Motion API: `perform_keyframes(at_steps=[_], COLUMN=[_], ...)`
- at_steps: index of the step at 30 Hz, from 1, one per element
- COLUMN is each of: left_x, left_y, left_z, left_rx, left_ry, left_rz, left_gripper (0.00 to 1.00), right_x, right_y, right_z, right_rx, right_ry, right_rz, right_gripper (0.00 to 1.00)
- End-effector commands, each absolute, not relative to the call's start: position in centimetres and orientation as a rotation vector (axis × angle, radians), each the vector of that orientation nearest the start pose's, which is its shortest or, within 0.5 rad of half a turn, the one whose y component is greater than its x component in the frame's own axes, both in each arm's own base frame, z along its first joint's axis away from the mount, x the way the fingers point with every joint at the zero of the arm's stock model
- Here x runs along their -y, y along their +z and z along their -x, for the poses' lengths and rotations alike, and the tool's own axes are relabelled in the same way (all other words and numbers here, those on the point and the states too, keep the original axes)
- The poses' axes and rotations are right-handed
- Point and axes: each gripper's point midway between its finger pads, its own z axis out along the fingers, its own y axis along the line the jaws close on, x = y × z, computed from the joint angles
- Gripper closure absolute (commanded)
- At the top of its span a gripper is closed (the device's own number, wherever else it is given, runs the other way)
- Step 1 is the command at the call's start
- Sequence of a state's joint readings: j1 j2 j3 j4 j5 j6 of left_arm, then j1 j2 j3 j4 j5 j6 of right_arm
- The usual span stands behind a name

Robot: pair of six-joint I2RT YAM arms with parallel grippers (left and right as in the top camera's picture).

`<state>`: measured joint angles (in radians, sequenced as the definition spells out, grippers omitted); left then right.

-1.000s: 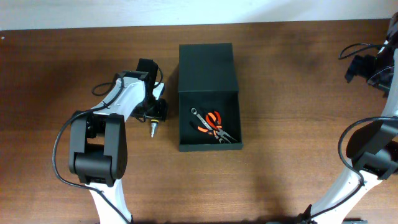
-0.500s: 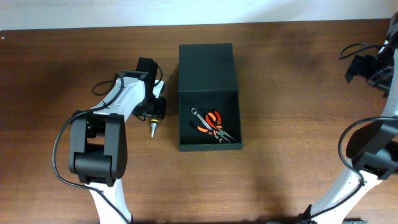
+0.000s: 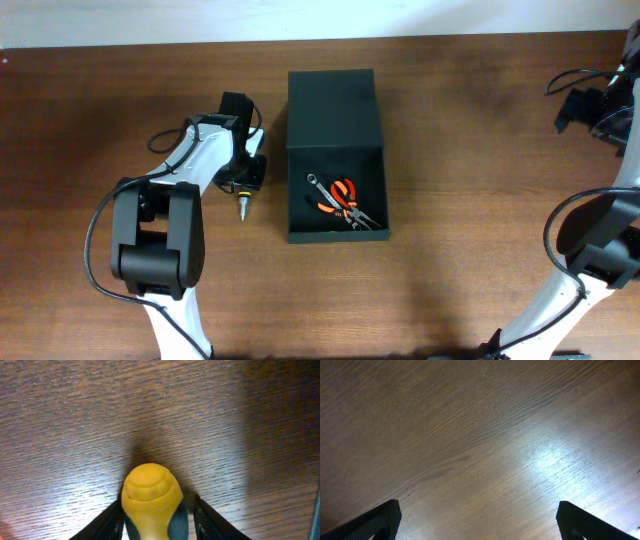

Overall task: Pack container
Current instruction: 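Lift the screwdriver and carry it over the black box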

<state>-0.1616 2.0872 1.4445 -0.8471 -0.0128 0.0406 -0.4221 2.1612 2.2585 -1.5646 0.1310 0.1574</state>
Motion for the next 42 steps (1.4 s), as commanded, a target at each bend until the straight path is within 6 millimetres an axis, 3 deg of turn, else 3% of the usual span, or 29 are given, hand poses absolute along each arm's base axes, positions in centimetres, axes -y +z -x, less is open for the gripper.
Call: perform_keyframes(at_steps=[1, 18, 26, 33, 42], left_x=[6.3, 6.3, 6.4, 6.5, 6.9], left_y=[-1.4, -1.4, -1.0, 0.7, 4.6], left_z=[-39.3, -39.2, -39.6, -40.8, -43.1], left_rx=[-3.079, -3.081, -3.07, -3.049, -3.0], left_ry=[0.002, 0.002, 0.001, -0.001, -0.005], left_rz=[-0.307, -0.307, -0.305, -0.303, -0.299], left_gripper=[0.54, 0.68, 0.69, 0.69, 0.69], right_x=[19.9, 19.9, 19.9, 19.9, 19.9], right_y=[17.7, 17.7, 17.7, 17.7, 17.7], right_z=[-38.2, -38.2, -38.2, -38.2, -38.2], right_rx=[-2.903, -2.903, -2.903, -2.903, -2.903], right_ry=[-0.227, -0.228, -0.227, -0.227, -0.227], right_rz=[-0.898, -0.898, -0.898, -0.898, -0.898], right_gripper=[0.01, 0.01, 0.01, 0.01, 0.01])
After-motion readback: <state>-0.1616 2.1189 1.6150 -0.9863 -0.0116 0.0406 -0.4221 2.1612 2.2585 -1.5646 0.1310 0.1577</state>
